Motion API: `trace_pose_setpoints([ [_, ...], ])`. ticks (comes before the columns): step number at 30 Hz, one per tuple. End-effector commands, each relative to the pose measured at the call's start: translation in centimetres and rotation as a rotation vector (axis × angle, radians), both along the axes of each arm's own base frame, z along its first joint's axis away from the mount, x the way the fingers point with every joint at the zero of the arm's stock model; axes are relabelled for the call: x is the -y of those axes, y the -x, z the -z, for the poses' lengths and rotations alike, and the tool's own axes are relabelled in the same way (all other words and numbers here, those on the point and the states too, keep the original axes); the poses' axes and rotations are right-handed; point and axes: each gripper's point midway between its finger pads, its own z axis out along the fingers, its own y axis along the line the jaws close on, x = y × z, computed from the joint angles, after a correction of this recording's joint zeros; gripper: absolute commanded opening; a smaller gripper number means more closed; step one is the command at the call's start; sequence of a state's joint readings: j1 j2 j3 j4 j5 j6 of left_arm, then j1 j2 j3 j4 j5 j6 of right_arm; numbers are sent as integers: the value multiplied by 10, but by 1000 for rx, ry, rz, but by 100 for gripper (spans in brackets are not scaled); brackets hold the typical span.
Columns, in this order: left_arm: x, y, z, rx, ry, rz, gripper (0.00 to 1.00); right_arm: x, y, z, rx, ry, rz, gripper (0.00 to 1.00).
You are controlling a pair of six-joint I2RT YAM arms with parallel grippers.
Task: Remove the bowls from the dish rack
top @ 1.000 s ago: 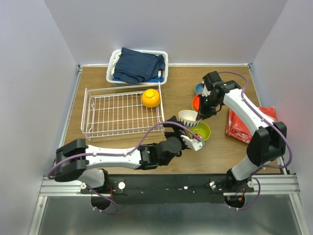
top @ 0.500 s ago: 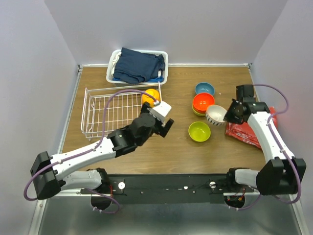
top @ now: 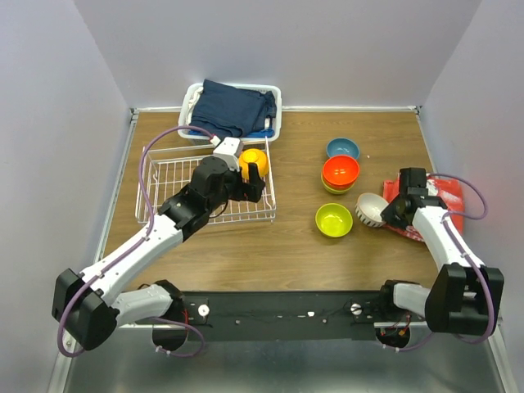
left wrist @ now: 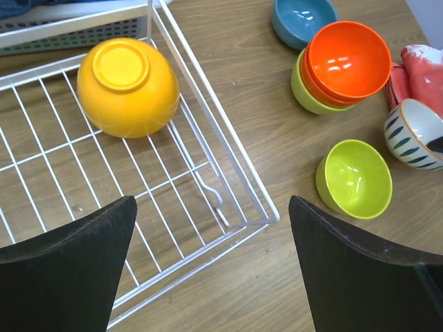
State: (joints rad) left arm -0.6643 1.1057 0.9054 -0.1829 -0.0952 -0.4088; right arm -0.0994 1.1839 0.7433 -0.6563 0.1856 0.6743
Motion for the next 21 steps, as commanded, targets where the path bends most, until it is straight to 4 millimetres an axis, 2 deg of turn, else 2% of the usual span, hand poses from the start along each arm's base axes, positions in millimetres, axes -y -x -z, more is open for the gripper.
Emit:
trace_pose_setpoints([
  [1, 3, 3, 5, -78, 57, 23, 99, -9, -28, 4, 96, -42, -73, 1],
  [7, -7, -4, 13, -97, 38, -12, 99, -40, -16, 27, 94, -170, -193, 1],
  [11, -10, -9, 18, -116, 24, -30, 99, -67, -13, 32, 100, -232, -279, 1],
  [15, -12, -14, 23, -134, 12, -50, 99, -88, -16, 28, 116, -238, -360, 1],
  [18, -15, -19, 24, -143, 17, -75, 99, -92, -20, 25, 124, -206, -381, 1],
  [21, -20, -25, 25, -165, 47, -112, 99, -70, -24, 21, 133, -101, -302, 1],
])
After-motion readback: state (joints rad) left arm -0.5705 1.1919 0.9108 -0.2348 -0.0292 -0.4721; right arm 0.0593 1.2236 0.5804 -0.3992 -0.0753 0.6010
